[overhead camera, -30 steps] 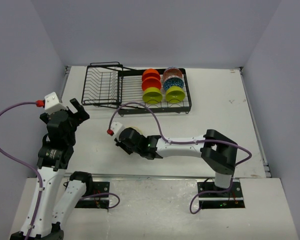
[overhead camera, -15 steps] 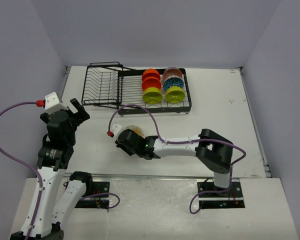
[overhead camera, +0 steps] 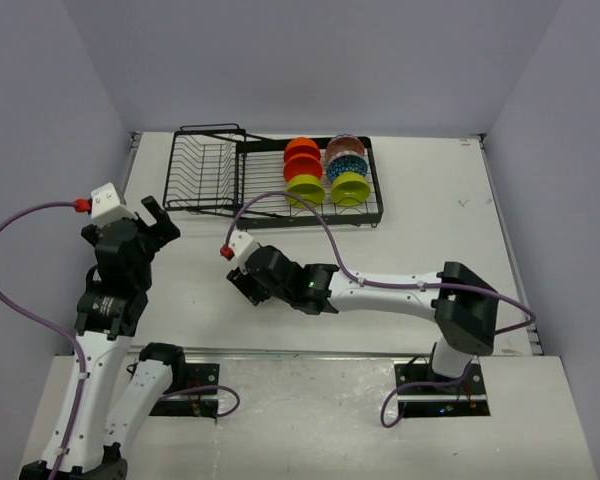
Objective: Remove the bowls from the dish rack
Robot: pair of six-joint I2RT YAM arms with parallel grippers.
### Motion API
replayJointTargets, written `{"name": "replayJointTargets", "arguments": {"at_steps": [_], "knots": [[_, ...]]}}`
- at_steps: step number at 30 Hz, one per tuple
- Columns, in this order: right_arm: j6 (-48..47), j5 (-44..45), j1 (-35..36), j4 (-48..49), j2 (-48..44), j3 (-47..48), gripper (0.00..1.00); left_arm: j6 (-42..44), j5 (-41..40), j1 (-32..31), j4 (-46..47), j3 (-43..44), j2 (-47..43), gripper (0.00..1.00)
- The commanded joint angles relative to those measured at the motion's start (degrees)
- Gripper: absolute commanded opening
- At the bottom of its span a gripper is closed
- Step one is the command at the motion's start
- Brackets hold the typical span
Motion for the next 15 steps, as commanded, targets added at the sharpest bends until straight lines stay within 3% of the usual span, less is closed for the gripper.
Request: {"name": "replayJointTargets", "arguments": {"at_steps": [1,4,6,9,13,15], "knots": [[0.55,0.68,-1.11,0.31,-5.37,1.55,0.55,0.45,0.8,0.65,2.46,0.05,0.47,1.0],[0.73,1.3,-3.38,0.22,-9.32,-0.21,0.59,0.8,1.06,0.65,2.38,0.14,0.99,1.0],[0.64,0.86,-5.58,0.14,-12.4,-1.61,0.66,0.98,1.5,0.65,2.11,0.32,1.26,1.0],[-0.59,0.25,-13.12,-2.58,-14.25,-1.18,0.73,1.86,4.21,0.65,1.67,0.41,1.7,1.0],[-8.04,1.55,-18.77,-4.78,-12.5,1.54,0.77,2.3,6.07,0.65,0.27,-0.91,3.19,1.0],[-17.08,6.45,-20.35,-4.0,-9.44,3.64,0.8,2.39,6.51,0.65,0.26,-1.7,3.46,1.0]]}}
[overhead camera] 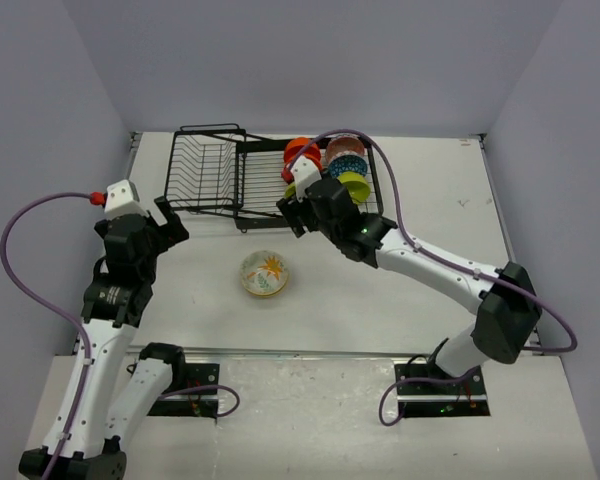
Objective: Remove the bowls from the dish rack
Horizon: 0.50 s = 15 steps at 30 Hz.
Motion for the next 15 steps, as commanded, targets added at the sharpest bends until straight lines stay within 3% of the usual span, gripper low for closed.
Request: {"name": "replayJointTargets", "arguments": {"at_steps": [1,7,15], "knots": [[-17.76,7.13,-1.34,-0.46,4.41,4.2,0.8,1.73,2.53,0.63,0.27,-1.55,0.59,1.0],[-39.14,8.66,-7.14,3.94,14.16,9.56,0.83,1.64,3.32,0.63,0.79,-2.34,-1.25,1.0],[-49.9,4.08,-8.99,11.67,23.4,13.6,0.81,1.64,4.73,0.46,0.97,-2.69,-2.48,1.0]]}}
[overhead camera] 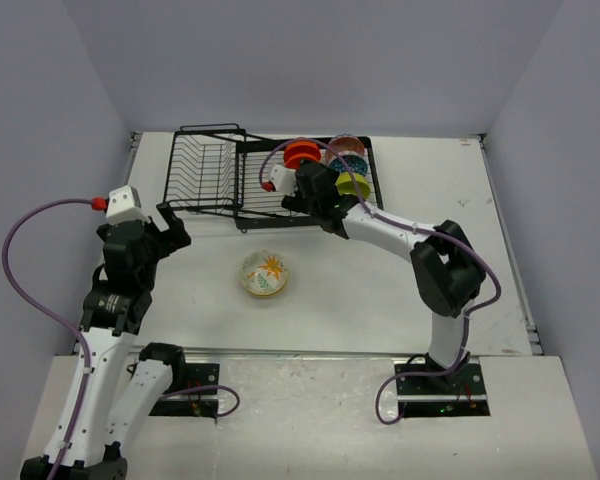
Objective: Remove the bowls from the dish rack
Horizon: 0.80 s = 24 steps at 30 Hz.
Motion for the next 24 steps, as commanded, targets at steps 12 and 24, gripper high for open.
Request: {"name": "replayJointTargets", "arguments": {"at_steps": [12,24], "knots": [[-15.9,3.23,0.38,19.51,16.5,9.16,0.54,1.38,2.07,-0.07,1.32,-0.27,-0.76,1.0],[-19.59,3.32,0.29,22.34,19.76,8.8,0.23,1.56,2.24,-0.07,1.49,-0.18,-0.85,1.0]]}}
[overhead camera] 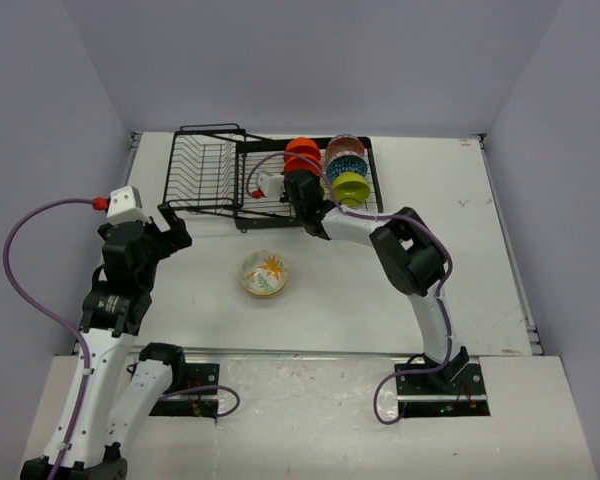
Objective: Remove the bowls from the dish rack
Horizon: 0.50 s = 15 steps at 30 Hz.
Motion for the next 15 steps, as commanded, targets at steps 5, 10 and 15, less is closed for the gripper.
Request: {"name": "replayJointTargets", "arguments": {"at_steps": [5,10,15], "knots": [[-0.99,0.46,0.32,4.58,1.03,1.0,0.08,1.23,0.82,-0.05,1.54,-0.16,0.23,1.0],[-0.73,0.55,0.58,7.48,-0.2,-0.67,0.0,1.32,0.47,-0.05,1.63,0.02,0.14,1.0],[-3.18,3.09,0.93,15.56,-0.73,-2.78,0.0,1.32,0.03,-0.05,1.54,0.02,-0.03,1.0]]}}
